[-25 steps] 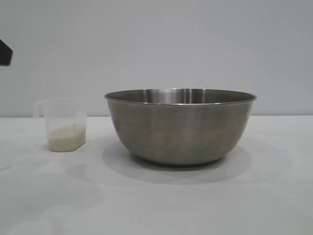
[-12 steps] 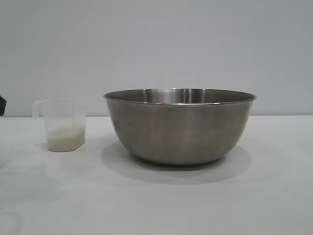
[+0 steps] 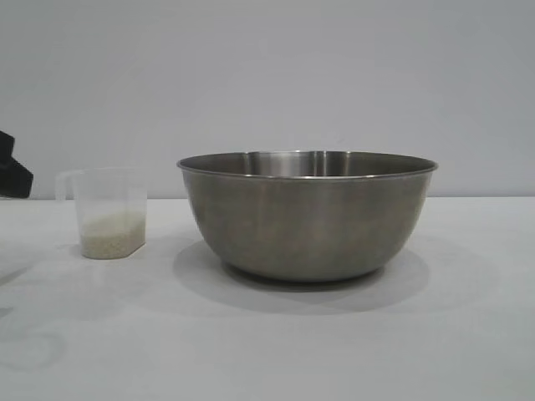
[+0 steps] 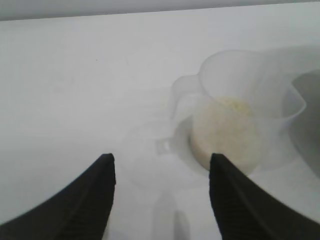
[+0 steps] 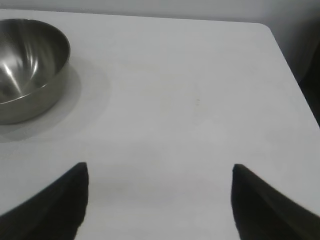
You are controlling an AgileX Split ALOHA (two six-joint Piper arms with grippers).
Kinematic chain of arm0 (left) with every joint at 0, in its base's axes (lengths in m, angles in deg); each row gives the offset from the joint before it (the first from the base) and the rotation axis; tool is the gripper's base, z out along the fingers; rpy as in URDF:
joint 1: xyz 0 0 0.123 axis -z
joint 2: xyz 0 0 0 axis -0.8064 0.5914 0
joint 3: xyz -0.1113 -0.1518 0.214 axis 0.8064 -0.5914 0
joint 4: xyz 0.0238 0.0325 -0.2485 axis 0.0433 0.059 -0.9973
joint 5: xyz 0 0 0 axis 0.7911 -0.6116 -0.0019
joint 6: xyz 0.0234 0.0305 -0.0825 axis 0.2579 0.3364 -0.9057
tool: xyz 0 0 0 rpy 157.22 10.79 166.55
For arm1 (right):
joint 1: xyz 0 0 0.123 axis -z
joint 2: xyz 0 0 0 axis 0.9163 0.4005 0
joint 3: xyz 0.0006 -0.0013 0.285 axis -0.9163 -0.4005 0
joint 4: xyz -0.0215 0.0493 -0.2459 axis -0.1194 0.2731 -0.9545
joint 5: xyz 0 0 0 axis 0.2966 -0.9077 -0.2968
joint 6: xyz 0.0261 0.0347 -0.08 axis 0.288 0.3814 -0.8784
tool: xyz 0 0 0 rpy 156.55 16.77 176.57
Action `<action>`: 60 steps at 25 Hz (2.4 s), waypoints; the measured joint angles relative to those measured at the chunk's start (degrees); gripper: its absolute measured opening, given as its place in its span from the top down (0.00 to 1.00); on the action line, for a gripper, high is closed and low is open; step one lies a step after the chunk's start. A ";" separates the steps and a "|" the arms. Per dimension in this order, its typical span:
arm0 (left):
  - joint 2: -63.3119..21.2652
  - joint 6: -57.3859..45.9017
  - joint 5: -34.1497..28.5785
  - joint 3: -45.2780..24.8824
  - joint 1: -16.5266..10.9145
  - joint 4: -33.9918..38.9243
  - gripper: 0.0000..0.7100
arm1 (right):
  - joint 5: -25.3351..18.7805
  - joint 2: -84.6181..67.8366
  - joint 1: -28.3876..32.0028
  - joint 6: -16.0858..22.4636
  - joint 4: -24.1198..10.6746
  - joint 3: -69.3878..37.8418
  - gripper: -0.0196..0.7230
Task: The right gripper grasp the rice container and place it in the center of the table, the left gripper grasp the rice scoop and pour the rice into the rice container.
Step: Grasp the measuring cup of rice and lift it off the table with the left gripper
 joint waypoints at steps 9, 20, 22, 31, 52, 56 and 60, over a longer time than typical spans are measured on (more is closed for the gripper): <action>2.26 0.73 0.00 2.05 0.00 1.80 0.67 | 0.00 0.00 0.00 0.00 0.00 0.00 0.23; 6.47 1.01 0.00 6.51 0.00 2.02 0.67 | 0.00 0.00 0.00 0.00 0.00 0.00 0.23; 7.46 1.01 0.00 7.57 0.00 2.02 0.67 | 0.00 0.00 0.00 0.00 0.00 0.00 0.23; 9.95 1.25 0.00 11.86 0.00 1.90 0.67 | 0.00 0.00 0.00 0.00 0.00 0.00 0.23; 13.28 2.18 -0.44 20.03 0.00 7.51 1.00 | 0.00 0.00 0.00 0.00 0.00 0.00 0.23; 8.86 5.04 -0.50 20.03 0.00 7.51 1.00 | 0.00 0.00 0.00 0.00 0.00 0.00 0.23; 4.28 7.04 -0.50 21.60 0.00 11.05 1.00 | 0.00 0.00 0.00 0.00 0.00 0.00 0.23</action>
